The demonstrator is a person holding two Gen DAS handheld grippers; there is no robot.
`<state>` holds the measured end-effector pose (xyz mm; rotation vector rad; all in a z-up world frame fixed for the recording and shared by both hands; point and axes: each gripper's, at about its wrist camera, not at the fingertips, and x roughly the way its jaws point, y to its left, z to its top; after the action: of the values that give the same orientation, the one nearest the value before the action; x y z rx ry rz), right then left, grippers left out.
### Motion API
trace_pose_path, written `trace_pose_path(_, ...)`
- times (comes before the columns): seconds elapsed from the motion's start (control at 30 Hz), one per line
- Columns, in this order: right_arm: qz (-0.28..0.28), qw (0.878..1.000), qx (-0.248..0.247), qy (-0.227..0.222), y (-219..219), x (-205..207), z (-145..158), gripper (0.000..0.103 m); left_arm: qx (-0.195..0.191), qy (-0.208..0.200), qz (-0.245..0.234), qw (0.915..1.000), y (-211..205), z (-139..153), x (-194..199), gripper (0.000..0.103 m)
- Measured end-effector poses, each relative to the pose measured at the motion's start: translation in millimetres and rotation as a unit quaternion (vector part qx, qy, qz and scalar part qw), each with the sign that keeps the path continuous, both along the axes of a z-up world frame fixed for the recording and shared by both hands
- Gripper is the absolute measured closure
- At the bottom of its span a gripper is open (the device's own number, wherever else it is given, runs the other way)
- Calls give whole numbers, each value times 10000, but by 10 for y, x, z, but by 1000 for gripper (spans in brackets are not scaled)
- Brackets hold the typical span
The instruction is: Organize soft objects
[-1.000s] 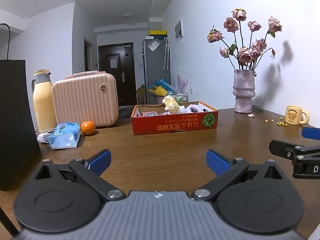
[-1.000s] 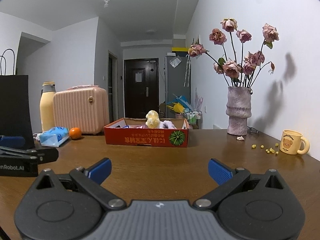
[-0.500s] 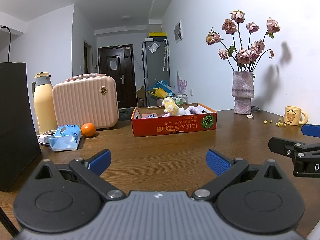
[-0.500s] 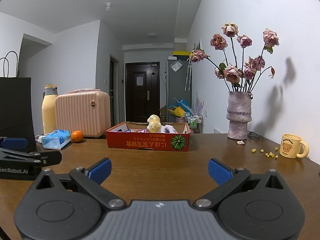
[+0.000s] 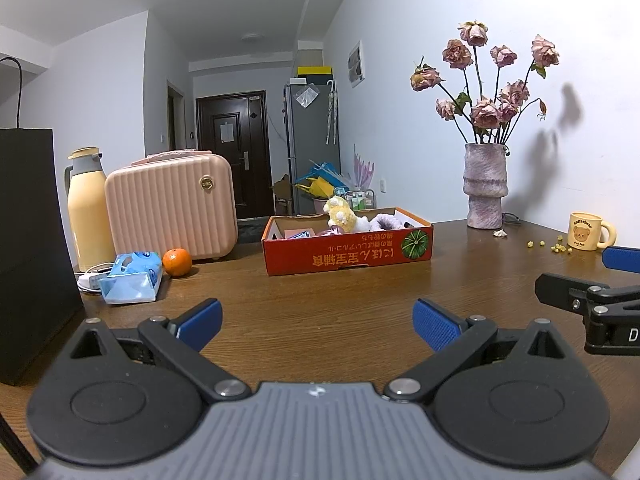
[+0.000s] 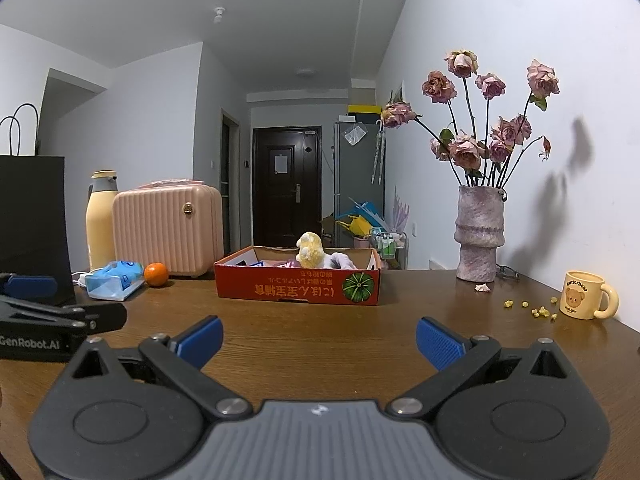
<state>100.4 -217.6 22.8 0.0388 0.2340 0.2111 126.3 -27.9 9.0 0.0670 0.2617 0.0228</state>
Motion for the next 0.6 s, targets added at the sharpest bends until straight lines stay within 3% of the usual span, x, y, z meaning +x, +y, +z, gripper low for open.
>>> trace_pose_path(0.6, -2, 10000, -6, 15, 0, 0, -8, 0, 28, 45, 43, 10000, 16, -8, 14, 0)
